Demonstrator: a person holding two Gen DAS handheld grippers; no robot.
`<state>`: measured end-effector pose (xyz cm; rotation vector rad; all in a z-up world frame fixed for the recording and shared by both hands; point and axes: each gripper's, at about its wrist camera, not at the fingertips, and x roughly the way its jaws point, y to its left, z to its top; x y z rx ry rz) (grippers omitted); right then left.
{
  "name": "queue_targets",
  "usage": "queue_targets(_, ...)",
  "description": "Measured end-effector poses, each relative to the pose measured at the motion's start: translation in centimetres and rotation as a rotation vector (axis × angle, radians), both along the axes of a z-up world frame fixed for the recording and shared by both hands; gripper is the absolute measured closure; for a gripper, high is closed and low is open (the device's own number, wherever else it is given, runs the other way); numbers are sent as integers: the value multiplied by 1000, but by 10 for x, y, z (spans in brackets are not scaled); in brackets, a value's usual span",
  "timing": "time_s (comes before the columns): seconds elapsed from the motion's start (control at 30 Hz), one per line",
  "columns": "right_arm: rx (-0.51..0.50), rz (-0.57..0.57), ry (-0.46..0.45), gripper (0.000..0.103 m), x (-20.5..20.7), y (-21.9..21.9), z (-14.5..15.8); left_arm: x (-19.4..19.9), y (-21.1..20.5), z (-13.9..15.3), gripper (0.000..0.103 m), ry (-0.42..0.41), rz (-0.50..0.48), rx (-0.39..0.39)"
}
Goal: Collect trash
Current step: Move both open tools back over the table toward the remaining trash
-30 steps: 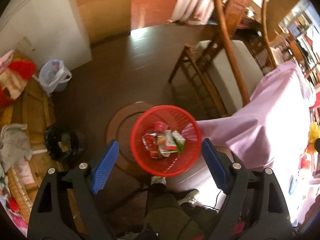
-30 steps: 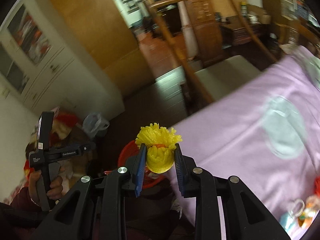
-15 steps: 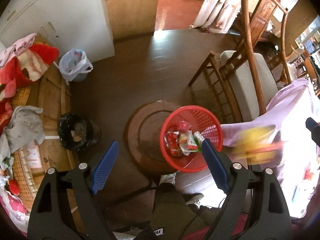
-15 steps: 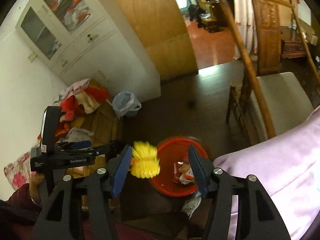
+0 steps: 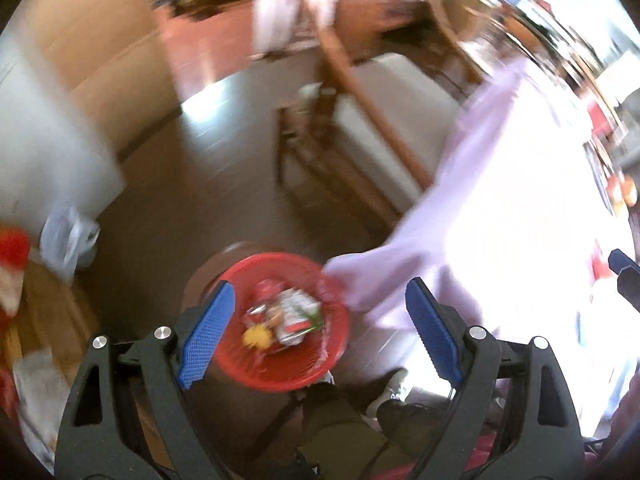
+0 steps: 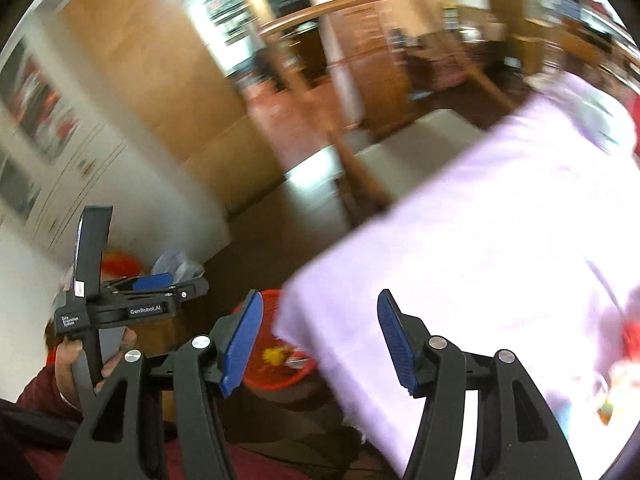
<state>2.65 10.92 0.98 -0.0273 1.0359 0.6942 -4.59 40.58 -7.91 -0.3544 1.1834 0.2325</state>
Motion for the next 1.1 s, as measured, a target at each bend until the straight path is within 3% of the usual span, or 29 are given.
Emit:
queue_targets(0.23, 75, -378, -4, 38, -2, -152, 1, 75, -119, 17, 17, -46, -296, -9)
queue_targets(0.4, 119, -634, 9, 37, -19, -259, -9, 100, -239, 17, 14, -39, -571, -7)
queue_targets(0.63, 119, -802, 58, 34, -51, -353, -32, 98, -375, -8, 14, 61, -874, -44)
queue_targets(0.7, 120, -820, 73, 34, -55, -372, -39, 99, -398, -18, 14, 96, -912, -52)
queue_targets(0.8, 121, -826, 85, 34, -58, -393, -45, 99, -418, -36, 14, 152, -932, -51)
queue_targets(0.9, 125, -809, 100, 34, -53, -404, -52, 98, -424, -50, 14, 187, -882, 22)
queue_targets(0.97, 131, -793, 107, 34, -49, -403, -53, 107, -412, -51, 12, 175, -812, 83)
queue_targets(1.1, 152, -747, 121, 34, -35, -399, -59, 128, -365, -35, 13, 148, -620, 120)
